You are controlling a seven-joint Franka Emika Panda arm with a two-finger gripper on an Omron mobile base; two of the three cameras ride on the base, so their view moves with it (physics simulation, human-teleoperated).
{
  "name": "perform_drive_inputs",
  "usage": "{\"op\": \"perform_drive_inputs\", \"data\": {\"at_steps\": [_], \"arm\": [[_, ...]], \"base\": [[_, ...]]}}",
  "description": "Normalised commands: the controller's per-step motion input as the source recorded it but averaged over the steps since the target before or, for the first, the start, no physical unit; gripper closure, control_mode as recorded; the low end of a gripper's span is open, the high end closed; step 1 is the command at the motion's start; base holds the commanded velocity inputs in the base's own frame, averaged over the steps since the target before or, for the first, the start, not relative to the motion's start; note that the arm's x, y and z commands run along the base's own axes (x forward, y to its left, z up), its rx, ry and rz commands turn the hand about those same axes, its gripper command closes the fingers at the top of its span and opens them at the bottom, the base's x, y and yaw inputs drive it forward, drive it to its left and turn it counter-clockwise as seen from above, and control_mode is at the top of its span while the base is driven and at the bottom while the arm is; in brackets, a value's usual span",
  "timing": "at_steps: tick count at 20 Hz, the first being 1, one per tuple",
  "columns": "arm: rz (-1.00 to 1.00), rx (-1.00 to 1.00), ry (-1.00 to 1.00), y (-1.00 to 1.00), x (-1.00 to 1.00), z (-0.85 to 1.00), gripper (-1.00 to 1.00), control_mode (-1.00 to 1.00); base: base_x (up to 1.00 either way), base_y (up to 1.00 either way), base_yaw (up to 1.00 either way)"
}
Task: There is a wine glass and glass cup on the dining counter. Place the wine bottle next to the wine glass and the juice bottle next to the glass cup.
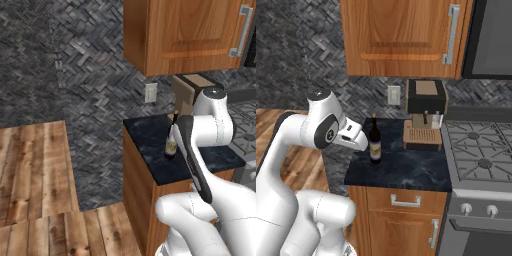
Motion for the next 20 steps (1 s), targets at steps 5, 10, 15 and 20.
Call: {"op": "perform_drive_inputs", "data": {"at_steps": [5, 10, 15, 20], "arm": [[0.0, 0.0, 0.0, 0.0, 0.0, 0.0, -1.0, 1.0], [0.0, 0.0, 0.0, 0.0, 0.0, 0.0, -1.0, 1.0], [0.0, 0.0, 0.0, 0.0, 0.0, 0.0, -1.0, 1.0], [0.0, 0.0, 0.0, 0.0, 0.0, 0.0, -1.0, 1.0]], "base": [[-0.16, -0.61, 0.28], [-0.03, -0.58, 0.25], [-0.09, -0.45, 0.18], [-0.01, -0.22, 0.04]]}}
